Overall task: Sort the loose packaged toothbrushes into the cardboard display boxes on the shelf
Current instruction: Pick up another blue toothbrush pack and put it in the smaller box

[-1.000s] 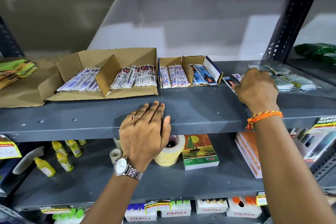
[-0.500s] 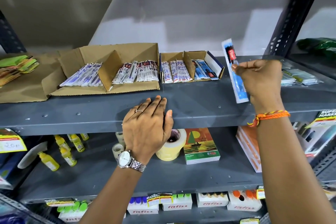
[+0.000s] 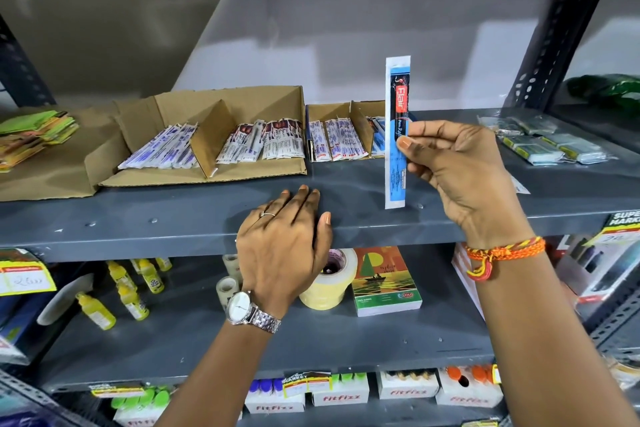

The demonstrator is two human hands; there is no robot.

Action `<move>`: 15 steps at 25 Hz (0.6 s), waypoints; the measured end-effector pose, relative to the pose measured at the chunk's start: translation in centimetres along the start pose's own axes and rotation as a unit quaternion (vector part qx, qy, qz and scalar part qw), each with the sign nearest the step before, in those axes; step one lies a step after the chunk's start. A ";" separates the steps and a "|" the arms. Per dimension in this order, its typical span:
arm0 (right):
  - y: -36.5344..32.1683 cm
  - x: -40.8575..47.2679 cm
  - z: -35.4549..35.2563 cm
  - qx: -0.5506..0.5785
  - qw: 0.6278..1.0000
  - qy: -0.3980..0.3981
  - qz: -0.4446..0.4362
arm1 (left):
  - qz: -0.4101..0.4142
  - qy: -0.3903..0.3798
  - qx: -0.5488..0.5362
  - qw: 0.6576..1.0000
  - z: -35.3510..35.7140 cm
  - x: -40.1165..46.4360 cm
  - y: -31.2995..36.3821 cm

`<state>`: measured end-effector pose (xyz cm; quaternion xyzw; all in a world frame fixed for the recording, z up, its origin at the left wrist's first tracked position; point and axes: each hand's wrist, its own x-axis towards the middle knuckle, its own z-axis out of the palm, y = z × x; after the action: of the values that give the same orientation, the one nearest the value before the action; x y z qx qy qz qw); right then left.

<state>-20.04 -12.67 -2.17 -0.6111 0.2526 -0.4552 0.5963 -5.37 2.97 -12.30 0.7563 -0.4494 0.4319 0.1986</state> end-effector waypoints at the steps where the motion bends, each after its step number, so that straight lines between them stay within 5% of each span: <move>1: 0.0 0.1 0.0 -0.002 1.000 0.001 0.002 | -0.004 -0.008 -0.002 1.000 -0.2 0.1 0.1; 8: -1.6 4.3 -0.7 0.003 0.999 0.028 -0.015 | -0.040 -0.105 0.008 0.994 -1.5 2.1 0.8; 12: -1.0 10.0 -0.5 -0.150 0.988 0.031 -0.017 | -0.038 -0.127 0.000 0.991 -1.3 2.2 0.8; 15: -0.2 13.1 1.4 -0.325 0.946 0.011 -0.007 | -0.041 -0.125 -0.006 0.991 -1.1 2.2 0.8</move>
<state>-12.90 -23.11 1.58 -0.7682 0.3893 -0.3593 0.3594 -6.08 2.25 -9.95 0.8210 -0.4419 0.3227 0.1632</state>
